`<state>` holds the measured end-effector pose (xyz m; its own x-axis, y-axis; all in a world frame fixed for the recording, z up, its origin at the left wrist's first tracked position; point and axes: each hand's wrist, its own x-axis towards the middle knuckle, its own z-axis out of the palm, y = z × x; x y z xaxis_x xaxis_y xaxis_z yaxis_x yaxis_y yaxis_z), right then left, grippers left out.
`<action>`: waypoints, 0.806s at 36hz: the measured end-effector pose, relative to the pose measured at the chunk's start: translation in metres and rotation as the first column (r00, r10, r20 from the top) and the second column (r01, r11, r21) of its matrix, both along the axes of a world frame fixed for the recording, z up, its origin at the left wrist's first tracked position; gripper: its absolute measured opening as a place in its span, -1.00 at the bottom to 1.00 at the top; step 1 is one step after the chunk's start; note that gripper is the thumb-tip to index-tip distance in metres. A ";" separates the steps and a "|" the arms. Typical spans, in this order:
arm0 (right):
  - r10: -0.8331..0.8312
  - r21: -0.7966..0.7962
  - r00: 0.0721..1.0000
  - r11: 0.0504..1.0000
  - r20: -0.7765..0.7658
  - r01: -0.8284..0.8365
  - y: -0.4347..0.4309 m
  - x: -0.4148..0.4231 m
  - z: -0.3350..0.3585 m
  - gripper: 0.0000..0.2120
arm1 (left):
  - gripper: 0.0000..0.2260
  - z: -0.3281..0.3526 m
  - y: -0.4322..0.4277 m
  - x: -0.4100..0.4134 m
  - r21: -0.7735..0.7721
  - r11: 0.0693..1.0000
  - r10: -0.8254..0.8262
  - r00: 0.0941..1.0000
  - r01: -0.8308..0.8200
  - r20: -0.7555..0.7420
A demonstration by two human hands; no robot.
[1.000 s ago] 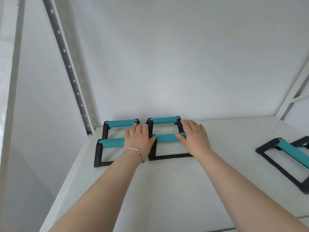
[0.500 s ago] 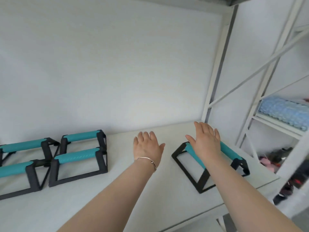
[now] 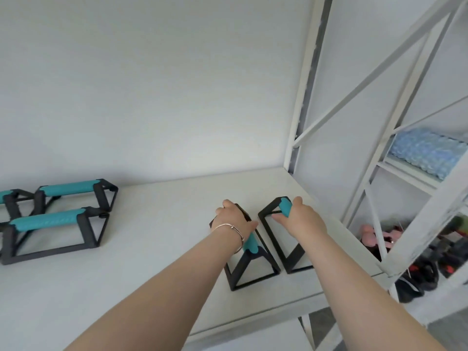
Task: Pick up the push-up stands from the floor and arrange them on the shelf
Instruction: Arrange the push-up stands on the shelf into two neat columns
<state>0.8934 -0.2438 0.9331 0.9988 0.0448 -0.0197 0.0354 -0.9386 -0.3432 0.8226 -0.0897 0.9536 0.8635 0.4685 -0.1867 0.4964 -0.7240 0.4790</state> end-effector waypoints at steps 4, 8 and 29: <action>-0.008 0.002 1.000 1.000 -0.023 0.008 0.004 0.002 0.002 -0.49 | -0.47 -0.001 0.001 0.001 -0.084 0.996 0.043 0.998 -0.040 0.036; 0.024 -0.008 1.000 1.000 0.011 -0.024 0.008 0.002 0.000 -0.56 | -0.56 0.001 0.011 -0.004 -0.085 0.996 0.038 0.999 -0.035 0.039; 0.530 0.090 0.846 0.841 0.056 -0.533 0.199 -0.119 0.044 -0.69 | -0.74 0.034 0.275 -0.193 0.305 0.945 -0.111 0.993 0.120 -0.049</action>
